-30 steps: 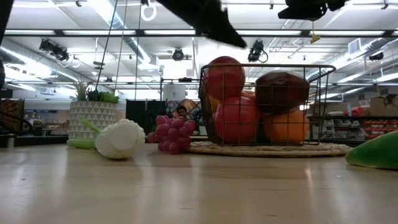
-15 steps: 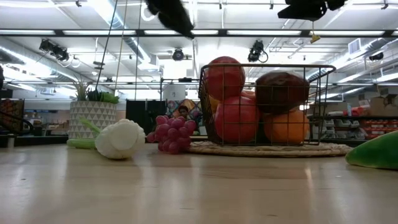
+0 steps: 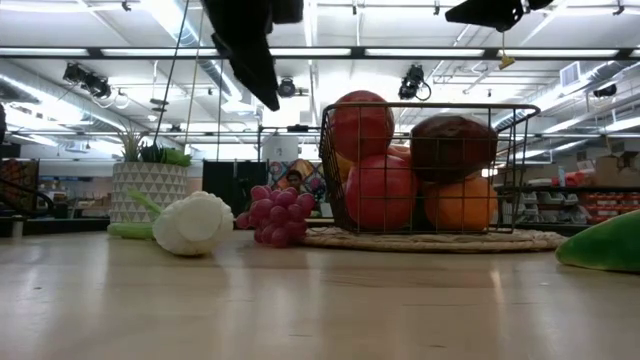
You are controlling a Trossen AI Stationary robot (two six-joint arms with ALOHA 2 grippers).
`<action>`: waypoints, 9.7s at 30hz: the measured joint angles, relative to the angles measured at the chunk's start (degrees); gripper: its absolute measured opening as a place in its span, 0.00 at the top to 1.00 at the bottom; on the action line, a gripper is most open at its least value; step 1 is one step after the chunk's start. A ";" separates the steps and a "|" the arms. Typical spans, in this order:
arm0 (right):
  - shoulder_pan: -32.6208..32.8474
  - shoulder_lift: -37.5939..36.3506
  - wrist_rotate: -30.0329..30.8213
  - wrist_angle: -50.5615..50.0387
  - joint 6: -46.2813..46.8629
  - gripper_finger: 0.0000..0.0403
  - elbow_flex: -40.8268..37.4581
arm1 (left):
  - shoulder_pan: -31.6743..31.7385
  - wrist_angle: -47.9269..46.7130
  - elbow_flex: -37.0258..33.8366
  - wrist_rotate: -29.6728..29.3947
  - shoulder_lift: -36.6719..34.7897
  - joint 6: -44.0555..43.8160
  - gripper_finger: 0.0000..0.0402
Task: Build produce basket
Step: Put the watermelon into the wire basket, then put the spring onions into the wire basket
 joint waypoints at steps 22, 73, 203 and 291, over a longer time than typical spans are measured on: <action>3.48 3.97 -7.05 -4.94 7.41 0.17 0.41 | -13.98 4.61 0.06 -17.56 3.21 -4.41 0.00; 18.16 48.53 -27.53 -36.17 51.02 0.18 13.66 | -13.30 15.73 0.00 -31.54 4.14 6.41 0.00; -22.48 32.77 -15.95 -57.20 -2.27 0.24 38.97 | -11.55 23.38 -22.27 -31.95 -17.39 2.83 0.00; 5.13 42.56 -7.92 -51.71 17.28 0.01 38.93 | -14.88 30.87 -30.80 -29.17 -21.93 -10.05 0.00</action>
